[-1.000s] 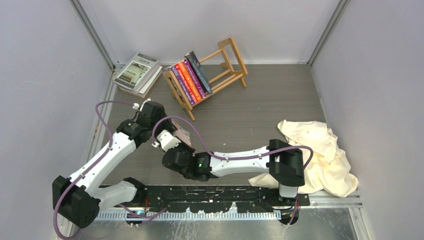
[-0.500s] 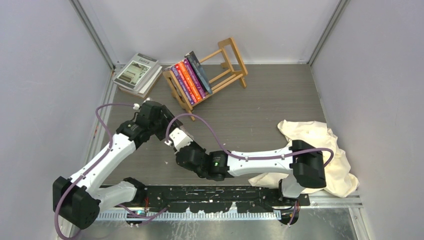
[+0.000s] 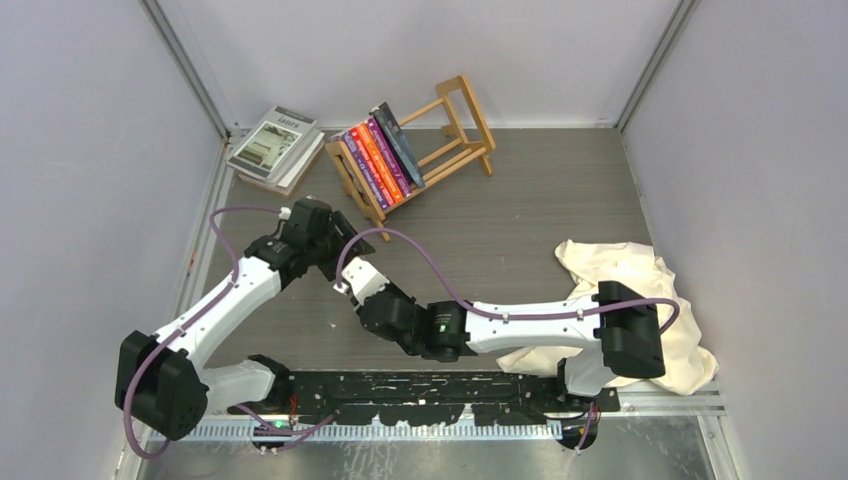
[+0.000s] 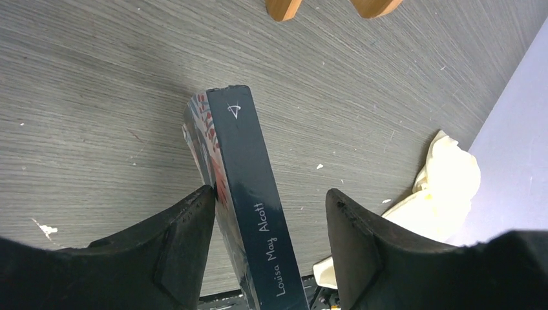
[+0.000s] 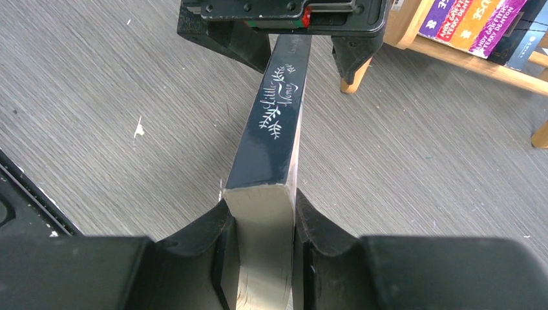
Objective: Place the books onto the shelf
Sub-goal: Pick up the book from the center of the board.
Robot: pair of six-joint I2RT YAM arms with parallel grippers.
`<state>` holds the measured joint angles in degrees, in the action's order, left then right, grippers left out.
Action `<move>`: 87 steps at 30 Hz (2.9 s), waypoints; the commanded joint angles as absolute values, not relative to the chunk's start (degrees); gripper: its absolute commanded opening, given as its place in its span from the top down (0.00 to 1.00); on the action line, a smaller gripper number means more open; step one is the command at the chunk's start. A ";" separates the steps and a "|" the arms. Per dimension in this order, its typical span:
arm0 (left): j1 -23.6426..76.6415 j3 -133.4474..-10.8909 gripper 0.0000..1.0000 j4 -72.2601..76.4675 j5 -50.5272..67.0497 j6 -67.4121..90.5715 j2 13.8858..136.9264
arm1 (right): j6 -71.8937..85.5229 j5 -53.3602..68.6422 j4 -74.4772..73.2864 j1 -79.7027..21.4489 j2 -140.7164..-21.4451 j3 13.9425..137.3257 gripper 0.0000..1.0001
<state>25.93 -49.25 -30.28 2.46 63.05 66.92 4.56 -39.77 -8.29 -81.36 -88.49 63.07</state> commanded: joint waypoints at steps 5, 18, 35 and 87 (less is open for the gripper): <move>24.89 -47.99 0.41 -24.94 6.81 63.11 68.11 | 1.40 -42.17 -0.35 -81.90 -81.97 61.61 0.99; 24.79 -46.52 0.75 -21.46 11.20 64.22 71.03 | 0.35 -43.39 2.98 -82.78 -79.62 59.28 0.99; 26.07 -48.96 1.00 -27.72 0.60 64.86 64.89 | 6.68 -46.71 -6.22 -82.88 -81.63 61.79 0.42; 38.41 -60.68 1.00 -34.83 -18.80 61.73 64.12 | 14.06 -45.79 -23.47 -78.29 -95.68 79.35 0.60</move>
<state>38.06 -57.21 -36.23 -17.58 63.07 66.19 13.23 -44.49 -21.10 -80.18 -94.89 76.47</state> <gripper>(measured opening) 0.278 0.482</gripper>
